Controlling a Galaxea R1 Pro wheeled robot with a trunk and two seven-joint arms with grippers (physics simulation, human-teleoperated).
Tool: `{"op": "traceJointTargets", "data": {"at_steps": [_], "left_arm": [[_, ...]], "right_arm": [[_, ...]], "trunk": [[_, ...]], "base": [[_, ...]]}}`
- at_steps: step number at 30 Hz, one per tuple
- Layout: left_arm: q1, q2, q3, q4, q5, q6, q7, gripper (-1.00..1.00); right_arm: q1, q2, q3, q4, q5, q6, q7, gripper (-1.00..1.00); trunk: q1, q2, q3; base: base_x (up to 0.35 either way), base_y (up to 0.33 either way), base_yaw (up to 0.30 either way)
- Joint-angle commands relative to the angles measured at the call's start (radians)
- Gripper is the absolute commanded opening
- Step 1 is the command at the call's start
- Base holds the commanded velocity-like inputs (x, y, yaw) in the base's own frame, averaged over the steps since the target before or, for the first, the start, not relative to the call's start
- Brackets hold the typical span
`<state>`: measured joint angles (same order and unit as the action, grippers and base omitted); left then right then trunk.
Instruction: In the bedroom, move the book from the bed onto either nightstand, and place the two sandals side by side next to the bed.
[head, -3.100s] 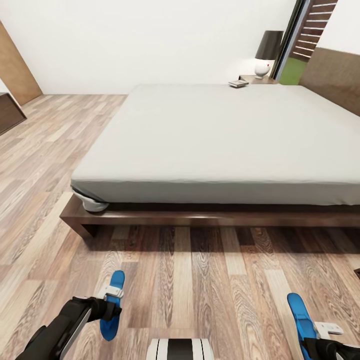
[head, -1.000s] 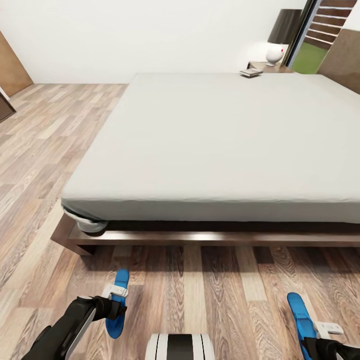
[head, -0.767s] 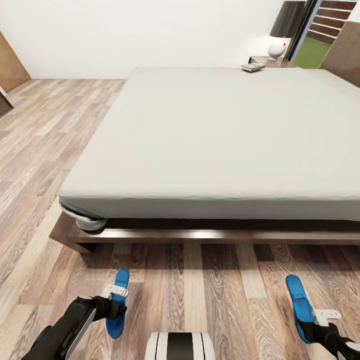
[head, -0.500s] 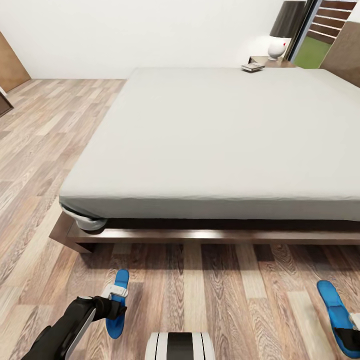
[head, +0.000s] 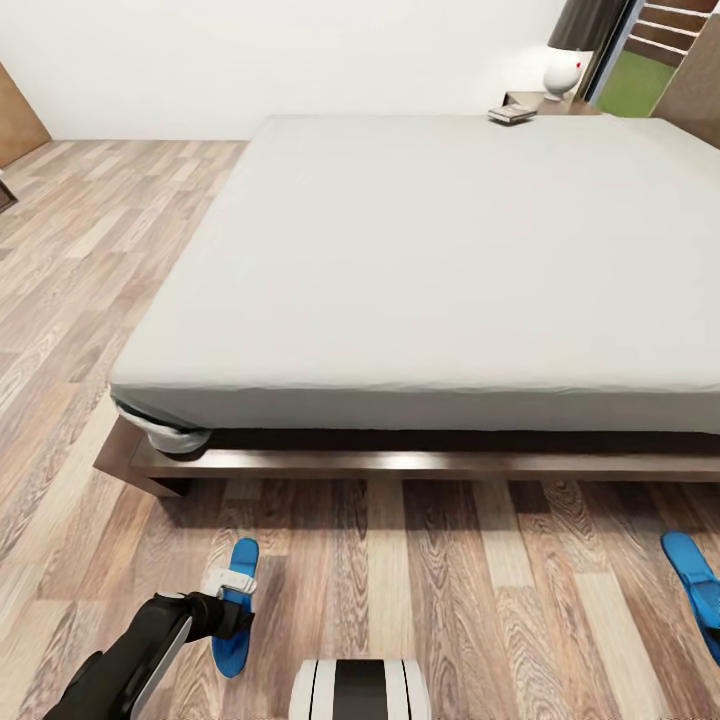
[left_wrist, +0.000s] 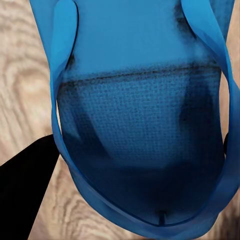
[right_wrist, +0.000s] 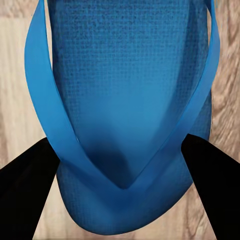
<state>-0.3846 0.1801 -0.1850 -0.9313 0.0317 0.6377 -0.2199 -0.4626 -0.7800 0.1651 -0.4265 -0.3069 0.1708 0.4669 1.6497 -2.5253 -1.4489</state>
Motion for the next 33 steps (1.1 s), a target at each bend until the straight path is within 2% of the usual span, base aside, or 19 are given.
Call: {"op": "traceJointTargets", "data": {"at_steps": [1,12,19,24,27,29,33], "left_arm": [[0.000,0.001,-0.002,-0.001,0.003,0.005,0.000,-1.00],[0.001,0.008,0.007,-0.003,0.000,0.004,0.017,-1.00],[0.000,0.009,0.009,-0.005,-0.001,0.001,0.169,-1.00],[0.000,0.004,0.007,-0.007,-0.002,-0.003,0.191,-1.00],[0.000,0.001,0.005,-0.009,-0.003,-0.037,0.197,-1.00],[0.000,-0.008,0.004,-0.017,-0.003,-0.040,0.219,-1.00],[0.000,-0.043,0.004,-0.044,-0.006,-0.037,0.352,-1.00]], "right_arm": [[-0.001,0.000,0.004,-0.001,-0.011,0.007,0.001,-1.00],[-0.001,0.004,0.006,0.000,-0.009,0.005,-0.001,-1.00],[-0.001,0.004,0.007,0.002,-0.009,0.002,-0.003,-1.00],[-0.001,0.005,0.007,0.005,-0.009,-0.001,-0.004,-1.00],[-0.001,0.005,0.008,0.007,-0.009,-0.003,-0.004,-1.00],[-0.001,0.005,0.008,0.007,-0.009,-0.003,-0.004,-1.00],[-0.001,0.005,0.010,0.010,-0.009,-0.005,-0.005,-1.00]], "trunk": [[0.000,-0.001,-0.005],[0.005,-0.003,-0.043],[0.005,-0.003,-0.043],[0.005,-0.003,-0.043],[0.005,-0.003,-0.043],[0.005,-0.003,-0.043],[0.005,-0.003,-0.043]], "base": [[0.000,0.000,0.000],[0.000,0.000,0.000],[0.000,0.000,0.000],[0.000,0.000,0.000],[0.000,0.000,0.000],[0.000,0.000,0.000],[0.000,0.000,0.000]]}}
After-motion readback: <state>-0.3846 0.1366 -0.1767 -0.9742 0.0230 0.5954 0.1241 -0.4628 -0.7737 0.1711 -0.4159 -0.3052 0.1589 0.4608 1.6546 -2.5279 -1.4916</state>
